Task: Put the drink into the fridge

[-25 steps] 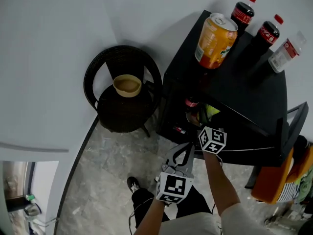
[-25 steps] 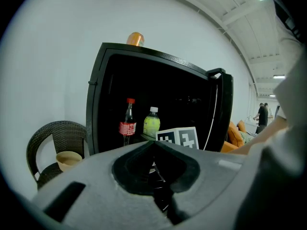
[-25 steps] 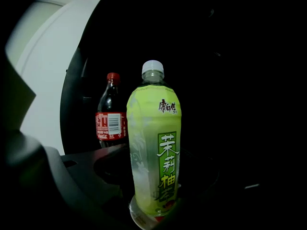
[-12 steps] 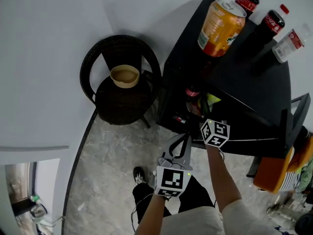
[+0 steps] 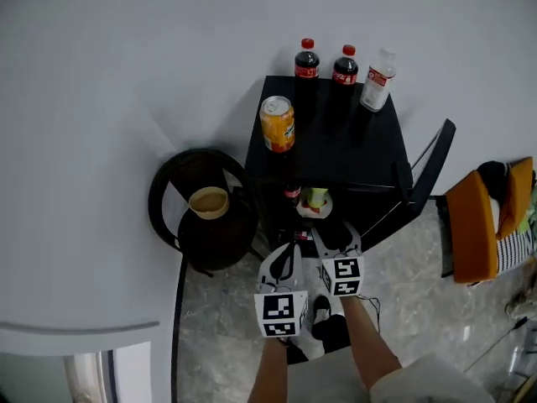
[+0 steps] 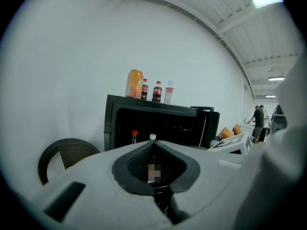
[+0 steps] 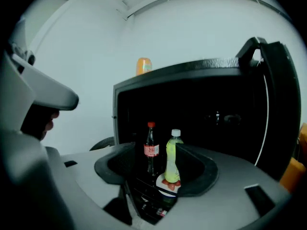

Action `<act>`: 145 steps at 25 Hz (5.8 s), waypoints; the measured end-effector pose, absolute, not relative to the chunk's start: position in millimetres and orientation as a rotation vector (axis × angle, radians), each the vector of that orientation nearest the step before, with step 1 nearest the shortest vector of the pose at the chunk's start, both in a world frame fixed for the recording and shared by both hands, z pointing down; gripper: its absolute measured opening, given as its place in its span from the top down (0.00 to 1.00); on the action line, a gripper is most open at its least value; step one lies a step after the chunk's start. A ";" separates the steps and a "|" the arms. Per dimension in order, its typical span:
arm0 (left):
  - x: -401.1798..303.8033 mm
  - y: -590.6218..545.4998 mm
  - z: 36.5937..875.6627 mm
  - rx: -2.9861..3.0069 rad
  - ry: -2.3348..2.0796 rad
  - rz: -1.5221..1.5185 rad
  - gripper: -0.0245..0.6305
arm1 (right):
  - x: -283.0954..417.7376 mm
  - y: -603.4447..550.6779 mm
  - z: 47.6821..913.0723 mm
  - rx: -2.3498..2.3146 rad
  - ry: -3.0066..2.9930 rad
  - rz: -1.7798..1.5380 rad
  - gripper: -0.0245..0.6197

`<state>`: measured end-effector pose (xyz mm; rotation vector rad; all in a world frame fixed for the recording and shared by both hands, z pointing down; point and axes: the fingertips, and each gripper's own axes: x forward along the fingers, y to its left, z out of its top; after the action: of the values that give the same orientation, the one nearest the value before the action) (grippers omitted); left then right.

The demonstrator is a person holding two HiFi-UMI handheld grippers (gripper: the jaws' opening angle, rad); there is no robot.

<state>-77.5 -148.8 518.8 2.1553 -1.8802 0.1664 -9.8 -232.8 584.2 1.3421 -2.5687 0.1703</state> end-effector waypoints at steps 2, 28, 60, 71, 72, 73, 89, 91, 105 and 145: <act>-78.8 -140.5 497.1 2.164 -1.892 0.144 0.95 | -3.8 -215.6 561.3 1.364 -2.573 0.181 0.57; -103.9 -53.0 449.1 2.286 -1.826 0.233 0.95 | 21.0 -93.2 502.3 1.637 -2.428 0.268 0.95; -218.8 -251.2 341.6 2.295 -2.026 0.000 0.95 | -138.3 -332.2 369.0 1.111 -2.679 0.322 0.46; -260.8 -277.7 338.8 2.193 -2.131 -0.005 0.95 | -171.9 -369.6 383.8 1.027 -2.608 0.234 0.45; -263.1 -275.5 339.7 2.184 -2.134 -0.008 0.95 | -171.1 -368.5 381.6 1.040 -2.619 0.220 0.45; -264.5 -272.6 340.6 2.177 -2.135 -0.011 0.95 | -170.0 -366.6 378.6 1.057 -2.631 0.205 0.45; -207.2 -157.9 363.3 2.293 -1.965 -0.003 0.95 | -115.2 -233.6 351.4 1.186 -2.746 0.205 0.45; -193.7 -137.3 376.0 2.300 -1.922 -0.002 0.95 | -101.7 -208.4 359.1 1.204 -2.718 0.197 0.45; -90.3 -81.2 468.1 2.492 -1.602 0.230 0.95 | 0.2 -190.5 467.2 1.447 -2.505 0.219 0.45; -38.2 -221.5 648.2 2.429 -1.425 0.339 0.95 | 56.2 -392.8 741.7 1.786 -2.254 0.278 0.45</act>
<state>-38.2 -221.5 648.2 2.4292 -1.4253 0.3393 56.2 -392.8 741.7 1.7863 -2.2544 0.2780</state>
